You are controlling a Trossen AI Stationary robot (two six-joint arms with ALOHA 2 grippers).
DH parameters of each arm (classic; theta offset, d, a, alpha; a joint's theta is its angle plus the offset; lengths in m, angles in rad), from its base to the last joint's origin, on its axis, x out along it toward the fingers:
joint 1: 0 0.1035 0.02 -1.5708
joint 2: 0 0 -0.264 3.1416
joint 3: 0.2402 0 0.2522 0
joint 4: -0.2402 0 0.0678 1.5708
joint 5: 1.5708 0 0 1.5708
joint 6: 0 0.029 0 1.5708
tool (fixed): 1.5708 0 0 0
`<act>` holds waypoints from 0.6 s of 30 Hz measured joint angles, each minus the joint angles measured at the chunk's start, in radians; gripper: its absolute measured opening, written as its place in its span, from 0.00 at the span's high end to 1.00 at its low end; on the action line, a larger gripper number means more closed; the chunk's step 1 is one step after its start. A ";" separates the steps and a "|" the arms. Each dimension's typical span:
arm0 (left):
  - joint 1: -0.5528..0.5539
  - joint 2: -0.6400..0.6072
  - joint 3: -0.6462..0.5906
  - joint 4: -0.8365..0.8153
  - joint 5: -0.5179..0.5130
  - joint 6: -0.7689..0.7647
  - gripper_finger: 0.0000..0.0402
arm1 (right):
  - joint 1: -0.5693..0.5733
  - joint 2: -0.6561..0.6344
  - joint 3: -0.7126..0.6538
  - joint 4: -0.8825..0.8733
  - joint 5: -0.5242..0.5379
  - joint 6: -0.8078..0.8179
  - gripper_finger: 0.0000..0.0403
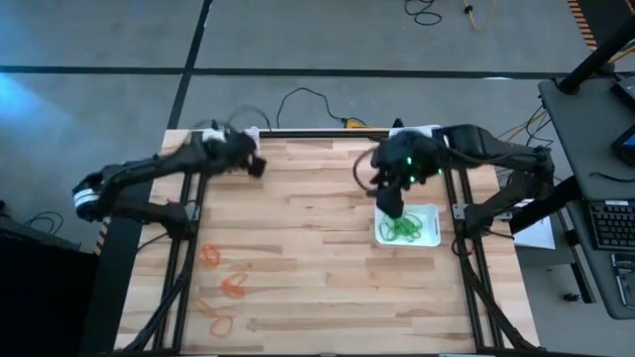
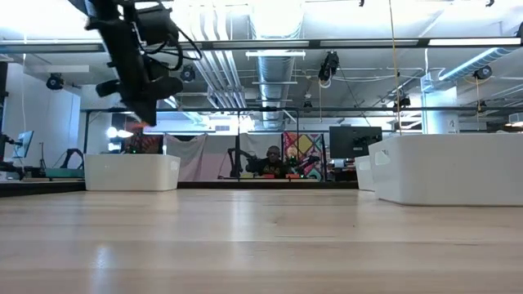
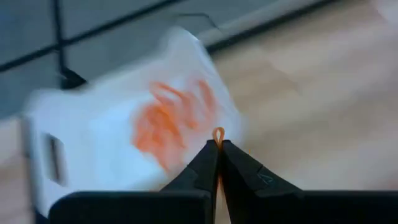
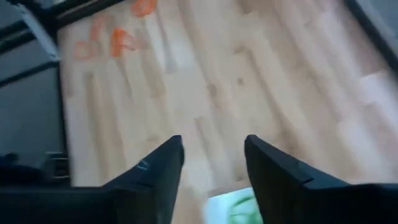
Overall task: Sort rubber bands into baskets
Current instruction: Put the orange rubber band into the top left white bin
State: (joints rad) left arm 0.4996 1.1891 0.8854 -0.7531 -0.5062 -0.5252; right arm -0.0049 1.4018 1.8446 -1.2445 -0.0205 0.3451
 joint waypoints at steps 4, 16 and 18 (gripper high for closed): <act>0.207 0.062 0.071 0.051 0.050 0.121 1.00 | -0.080 0.003 -0.013 0.001 -0.007 -0.164 0.75; 0.369 0.343 0.096 0.147 0.104 0.125 1.00 | -0.199 0.015 -0.099 0.112 -0.090 -0.318 0.97; 0.376 0.384 0.112 0.148 0.113 0.124 0.98 | -0.201 0.018 -0.099 0.112 -0.014 -0.278 0.97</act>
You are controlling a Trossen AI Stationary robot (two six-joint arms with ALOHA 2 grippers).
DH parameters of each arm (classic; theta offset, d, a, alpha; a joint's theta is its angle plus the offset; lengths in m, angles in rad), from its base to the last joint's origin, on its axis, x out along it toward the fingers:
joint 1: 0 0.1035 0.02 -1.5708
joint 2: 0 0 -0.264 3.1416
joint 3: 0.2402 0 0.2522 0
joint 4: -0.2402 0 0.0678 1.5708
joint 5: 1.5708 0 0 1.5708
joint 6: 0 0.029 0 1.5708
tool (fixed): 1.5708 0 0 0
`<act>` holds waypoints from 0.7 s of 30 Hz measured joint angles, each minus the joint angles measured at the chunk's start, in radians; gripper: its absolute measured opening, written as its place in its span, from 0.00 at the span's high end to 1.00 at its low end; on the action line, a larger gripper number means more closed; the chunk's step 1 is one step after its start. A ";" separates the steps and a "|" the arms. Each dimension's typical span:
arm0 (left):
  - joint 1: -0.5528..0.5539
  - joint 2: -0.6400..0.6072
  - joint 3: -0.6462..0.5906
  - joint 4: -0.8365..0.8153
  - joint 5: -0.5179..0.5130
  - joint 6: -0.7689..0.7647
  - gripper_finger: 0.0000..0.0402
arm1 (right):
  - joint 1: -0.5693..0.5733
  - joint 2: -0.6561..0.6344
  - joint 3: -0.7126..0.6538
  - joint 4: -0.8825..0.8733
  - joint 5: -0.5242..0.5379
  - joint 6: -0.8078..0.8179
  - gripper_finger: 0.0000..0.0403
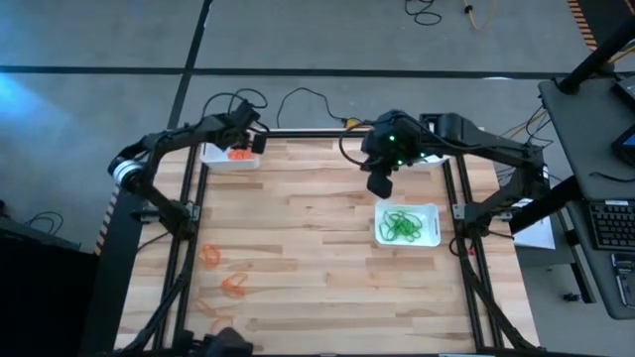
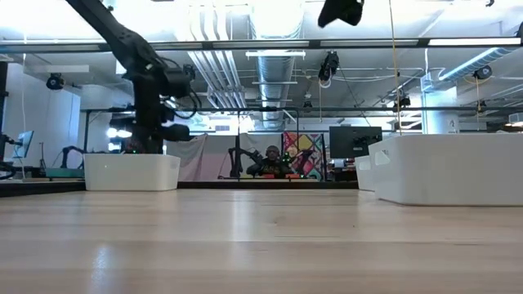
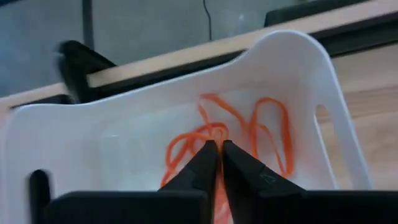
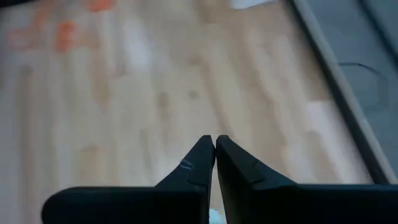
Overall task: Sort rubber bands into baskets
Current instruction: Put the orange rubber band into the top left white bin
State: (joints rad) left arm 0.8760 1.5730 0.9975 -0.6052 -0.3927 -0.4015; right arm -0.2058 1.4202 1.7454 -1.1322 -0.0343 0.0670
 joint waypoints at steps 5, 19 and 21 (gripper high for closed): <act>0.026 0.058 0.050 -0.024 0.092 0.023 0.85 | 0.000 -0.001 0.000 -0.029 0.034 0.060 0.97; -0.259 -0.322 -0.033 -0.173 0.254 0.044 0.54 | 0.038 -0.004 0.000 -0.096 0.038 0.283 0.97; -0.390 -0.404 -0.074 -0.202 0.255 -0.023 0.53 | 0.061 -0.004 0.000 -0.088 0.035 0.283 0.97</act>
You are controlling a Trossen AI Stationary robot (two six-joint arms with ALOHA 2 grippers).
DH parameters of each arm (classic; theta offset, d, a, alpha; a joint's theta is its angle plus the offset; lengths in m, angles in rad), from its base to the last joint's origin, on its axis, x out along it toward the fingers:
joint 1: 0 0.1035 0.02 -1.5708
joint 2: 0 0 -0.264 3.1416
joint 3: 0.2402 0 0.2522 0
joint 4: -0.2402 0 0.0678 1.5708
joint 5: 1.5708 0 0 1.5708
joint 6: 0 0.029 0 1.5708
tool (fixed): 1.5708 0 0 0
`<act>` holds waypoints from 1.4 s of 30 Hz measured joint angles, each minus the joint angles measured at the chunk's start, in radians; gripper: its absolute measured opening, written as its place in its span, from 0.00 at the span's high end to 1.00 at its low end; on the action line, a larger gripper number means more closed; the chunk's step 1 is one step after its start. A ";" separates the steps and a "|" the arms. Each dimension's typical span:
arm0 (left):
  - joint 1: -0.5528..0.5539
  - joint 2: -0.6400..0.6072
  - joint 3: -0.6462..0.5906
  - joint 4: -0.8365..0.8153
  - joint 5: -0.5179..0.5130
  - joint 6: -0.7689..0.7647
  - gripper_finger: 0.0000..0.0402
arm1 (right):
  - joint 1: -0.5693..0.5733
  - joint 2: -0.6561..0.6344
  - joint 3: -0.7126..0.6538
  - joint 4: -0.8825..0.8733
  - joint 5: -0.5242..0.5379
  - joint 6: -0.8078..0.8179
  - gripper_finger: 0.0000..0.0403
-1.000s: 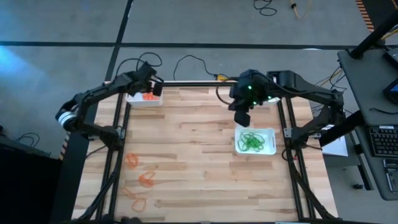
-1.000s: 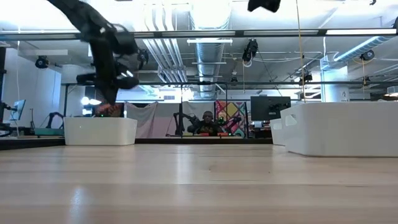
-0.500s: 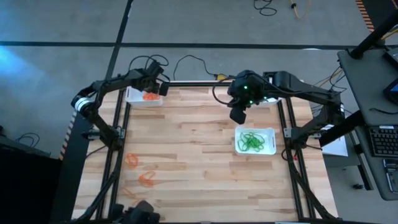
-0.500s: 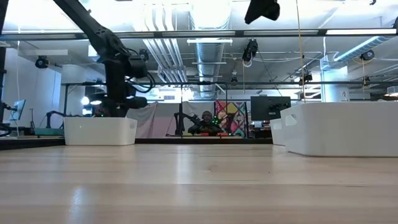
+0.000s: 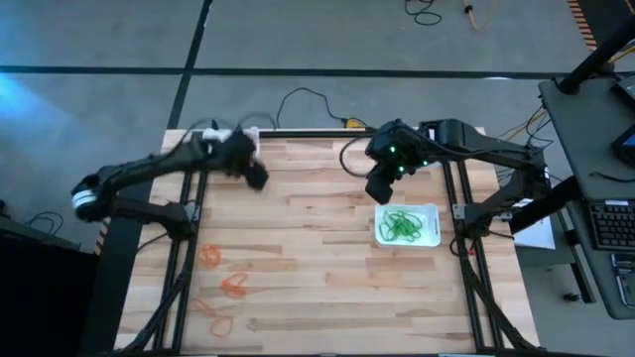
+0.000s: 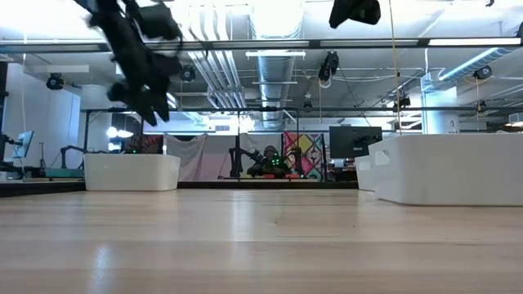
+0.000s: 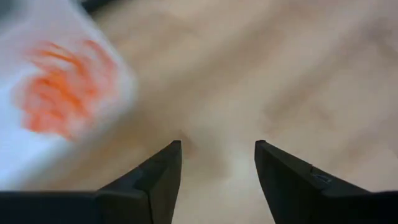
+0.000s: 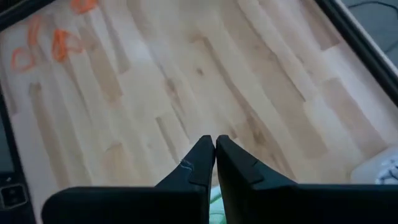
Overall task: Sort rubber bands into baskets
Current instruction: Put the orange rubber band into the top left white bin
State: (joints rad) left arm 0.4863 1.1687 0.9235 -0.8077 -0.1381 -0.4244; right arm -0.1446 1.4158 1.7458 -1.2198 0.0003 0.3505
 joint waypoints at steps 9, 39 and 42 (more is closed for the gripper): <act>-0.624 -0.216 -0.172 -0.108 -0.004 -0.554 0.53 | 0.024 0.002 0.000 -0.002 0.001 -0.007 0.97; -1.153 0.193 -0.250 0.088 0.073 -0.837 0.66 | 0.025 0.003 0.001 0.005 0.001 -0.010 0.97; -1.155 0.203 -0.282 0.136 0.086 -0.795 0.73 | 0.025 0.003 0.001 0.005 0.001 -0.010 0.97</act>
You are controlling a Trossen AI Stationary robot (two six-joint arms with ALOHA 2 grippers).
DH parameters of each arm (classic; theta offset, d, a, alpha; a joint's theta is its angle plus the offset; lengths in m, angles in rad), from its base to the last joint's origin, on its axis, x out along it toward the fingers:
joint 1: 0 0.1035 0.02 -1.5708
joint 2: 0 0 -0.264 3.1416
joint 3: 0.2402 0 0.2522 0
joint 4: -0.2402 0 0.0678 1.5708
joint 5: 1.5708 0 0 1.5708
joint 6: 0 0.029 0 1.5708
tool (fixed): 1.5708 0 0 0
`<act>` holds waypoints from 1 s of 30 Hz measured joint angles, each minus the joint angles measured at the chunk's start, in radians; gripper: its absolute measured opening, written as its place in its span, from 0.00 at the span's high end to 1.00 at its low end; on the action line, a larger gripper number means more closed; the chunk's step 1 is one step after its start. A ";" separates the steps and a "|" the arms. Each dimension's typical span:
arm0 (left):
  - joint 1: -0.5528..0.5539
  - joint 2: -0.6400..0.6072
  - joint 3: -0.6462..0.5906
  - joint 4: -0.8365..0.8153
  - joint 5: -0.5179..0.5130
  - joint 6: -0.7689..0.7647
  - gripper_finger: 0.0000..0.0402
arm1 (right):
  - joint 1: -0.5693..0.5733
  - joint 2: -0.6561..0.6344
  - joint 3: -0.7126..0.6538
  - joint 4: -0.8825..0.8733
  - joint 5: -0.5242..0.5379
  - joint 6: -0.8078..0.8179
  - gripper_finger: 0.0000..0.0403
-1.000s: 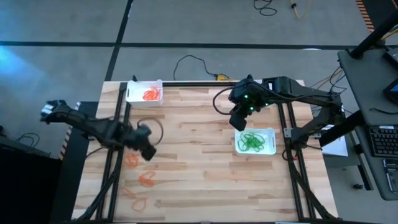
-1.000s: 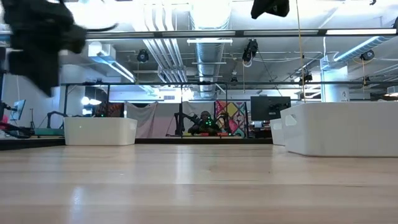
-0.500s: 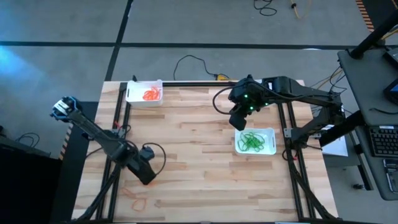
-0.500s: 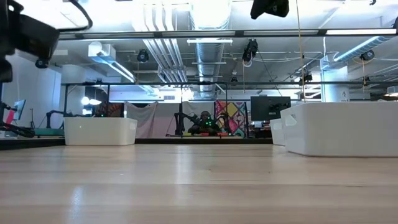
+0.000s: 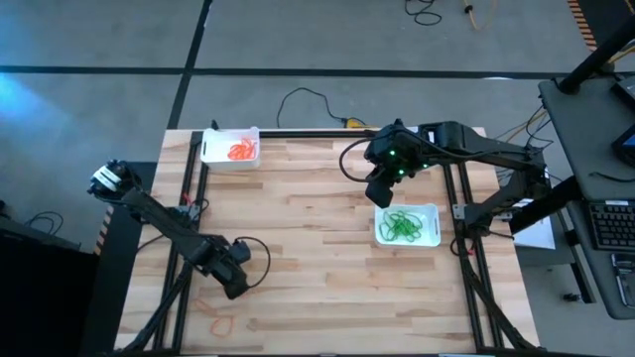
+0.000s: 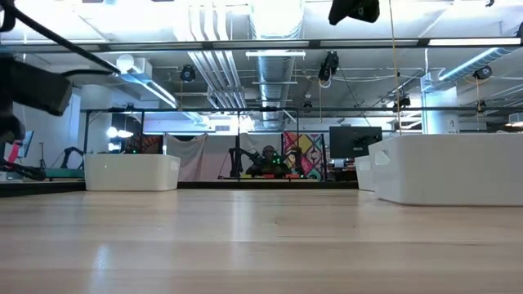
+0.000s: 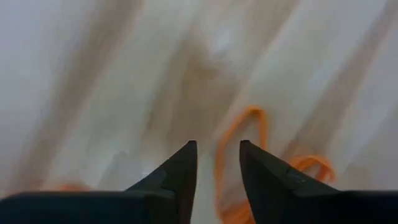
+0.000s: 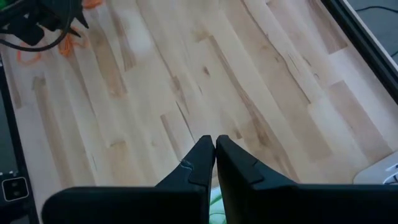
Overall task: Sort rubber bands into baskets
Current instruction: Put the orange rubber band into the top left white bin
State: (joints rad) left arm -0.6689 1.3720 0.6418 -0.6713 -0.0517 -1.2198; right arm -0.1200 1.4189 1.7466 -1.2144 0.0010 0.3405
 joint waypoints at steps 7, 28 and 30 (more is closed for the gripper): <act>-0.024 -0.003 -0.068 0.088 0.025 0.033 0.84 | 0.000 0.000 0.000 0.000 0.000 0.000 0.97; 0.042 -0.122 0.076 -0.213 -0.110 0.084 1.00 | 0.000 0.000 0.000 0.000 0.000 0.000 0.97; 0.093 -0.173 0.138 -0.315 -0.170 0.100 1.00 | 0.000 0.000 0.000 0.000 0.000 0.000 0.97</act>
State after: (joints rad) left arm -0.5759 1.1985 0.7801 -0.9864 -0.2216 -1.1196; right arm -0.1200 1.4189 1.7466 -1.2144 0.0011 0.3403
